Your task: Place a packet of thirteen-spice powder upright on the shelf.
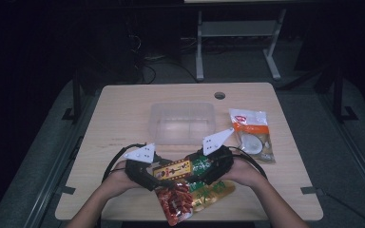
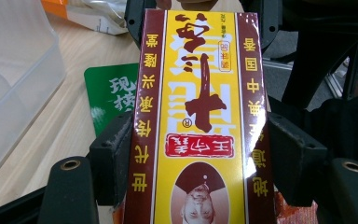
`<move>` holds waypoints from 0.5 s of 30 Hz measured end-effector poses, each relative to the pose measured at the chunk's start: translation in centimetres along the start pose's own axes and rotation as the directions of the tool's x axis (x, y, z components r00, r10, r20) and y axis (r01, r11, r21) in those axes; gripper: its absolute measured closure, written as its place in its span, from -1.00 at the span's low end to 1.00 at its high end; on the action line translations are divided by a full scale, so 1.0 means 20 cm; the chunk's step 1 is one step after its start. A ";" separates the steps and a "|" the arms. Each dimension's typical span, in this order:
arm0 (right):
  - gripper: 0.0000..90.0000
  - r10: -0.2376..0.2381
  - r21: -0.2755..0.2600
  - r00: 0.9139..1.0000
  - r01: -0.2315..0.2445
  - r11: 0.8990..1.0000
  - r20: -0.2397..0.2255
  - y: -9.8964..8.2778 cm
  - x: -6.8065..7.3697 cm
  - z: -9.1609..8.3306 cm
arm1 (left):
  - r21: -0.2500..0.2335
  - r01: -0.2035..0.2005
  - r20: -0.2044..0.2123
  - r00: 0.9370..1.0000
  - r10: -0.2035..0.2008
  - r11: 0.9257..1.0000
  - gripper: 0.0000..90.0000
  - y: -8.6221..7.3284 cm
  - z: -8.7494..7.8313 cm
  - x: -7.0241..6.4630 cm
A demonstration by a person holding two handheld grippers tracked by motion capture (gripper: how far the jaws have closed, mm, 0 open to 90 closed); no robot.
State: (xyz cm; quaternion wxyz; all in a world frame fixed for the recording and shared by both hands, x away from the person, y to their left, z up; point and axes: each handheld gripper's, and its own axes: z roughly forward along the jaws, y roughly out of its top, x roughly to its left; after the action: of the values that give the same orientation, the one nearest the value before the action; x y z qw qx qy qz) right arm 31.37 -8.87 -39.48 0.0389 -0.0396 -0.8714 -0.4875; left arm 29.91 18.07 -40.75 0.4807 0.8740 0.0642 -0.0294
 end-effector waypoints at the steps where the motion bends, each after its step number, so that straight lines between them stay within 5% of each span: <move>1: -0.35 0.002 -0.001 1.000 -0.002 1.000 -0.001 0.00 0.00 0.00 | 0.001 -0.001 0.003 1.000 0.001 1.000 -0.30 0.00 0.00 0.00; 15: -0.30 0.006 -0.014 1.000 -0.006 1.000 0.002 0.02 0.03 0.00 | -0.018 0.014 0.042 0.999 -0.013 1.000 -0.32 -0.02 0.00 0.02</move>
State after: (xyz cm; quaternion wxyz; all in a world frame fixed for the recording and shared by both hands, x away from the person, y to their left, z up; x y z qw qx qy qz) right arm 30.90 -8.67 -39.06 0.0395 -0.0430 -0.8678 -0.4935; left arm 30.29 18.29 -41.04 0.4899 0.8682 0.0603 -0.0502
